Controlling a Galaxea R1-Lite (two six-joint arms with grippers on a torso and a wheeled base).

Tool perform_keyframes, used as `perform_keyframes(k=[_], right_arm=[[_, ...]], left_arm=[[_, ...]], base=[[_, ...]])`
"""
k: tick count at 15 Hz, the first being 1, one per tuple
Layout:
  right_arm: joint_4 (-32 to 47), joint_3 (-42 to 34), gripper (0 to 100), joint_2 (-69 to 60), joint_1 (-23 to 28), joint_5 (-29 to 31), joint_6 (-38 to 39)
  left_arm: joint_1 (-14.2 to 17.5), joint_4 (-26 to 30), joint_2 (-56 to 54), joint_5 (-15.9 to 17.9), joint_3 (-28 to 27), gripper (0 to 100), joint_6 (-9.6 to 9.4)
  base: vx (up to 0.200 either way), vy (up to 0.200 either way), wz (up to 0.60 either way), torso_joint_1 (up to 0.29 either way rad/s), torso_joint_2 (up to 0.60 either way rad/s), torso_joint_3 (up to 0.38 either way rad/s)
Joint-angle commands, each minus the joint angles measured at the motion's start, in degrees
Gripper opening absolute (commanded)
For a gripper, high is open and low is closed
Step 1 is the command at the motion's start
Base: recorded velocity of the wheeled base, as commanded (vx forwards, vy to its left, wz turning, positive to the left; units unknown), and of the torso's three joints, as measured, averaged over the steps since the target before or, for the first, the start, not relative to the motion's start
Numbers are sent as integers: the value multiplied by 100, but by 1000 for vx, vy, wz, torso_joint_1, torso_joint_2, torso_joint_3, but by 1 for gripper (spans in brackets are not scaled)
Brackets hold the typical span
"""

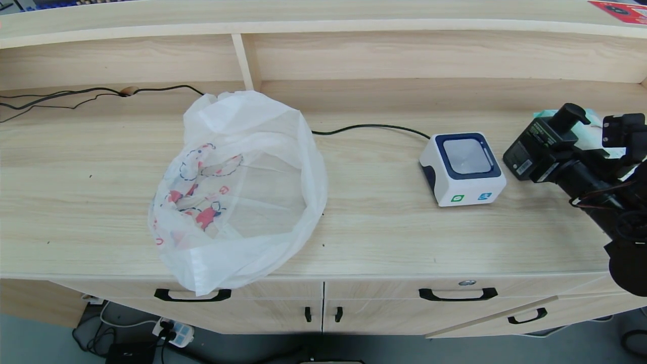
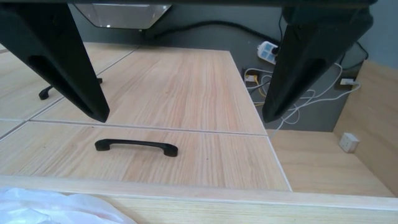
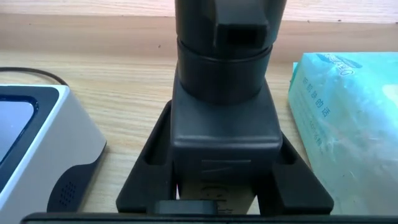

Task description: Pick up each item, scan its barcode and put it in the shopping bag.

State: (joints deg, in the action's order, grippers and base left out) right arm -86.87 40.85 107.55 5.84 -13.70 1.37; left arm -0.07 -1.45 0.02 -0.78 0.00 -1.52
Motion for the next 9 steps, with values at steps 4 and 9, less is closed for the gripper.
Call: perform_keyframes(k=[4, 9], right_arm=[[-313, -684, 0, -744, -74, -36, 74], [-313, -1624, 0, -2115, -1023, -10, 118]], left_arm=[[-1, -4, -2, -1, 0, 100, 29], [7, 4, -2, -1, 0, 100, 73]], base=[[0, 0, 0, 0, 0, 0], [0, 0, 0, 0, 0, 0]])
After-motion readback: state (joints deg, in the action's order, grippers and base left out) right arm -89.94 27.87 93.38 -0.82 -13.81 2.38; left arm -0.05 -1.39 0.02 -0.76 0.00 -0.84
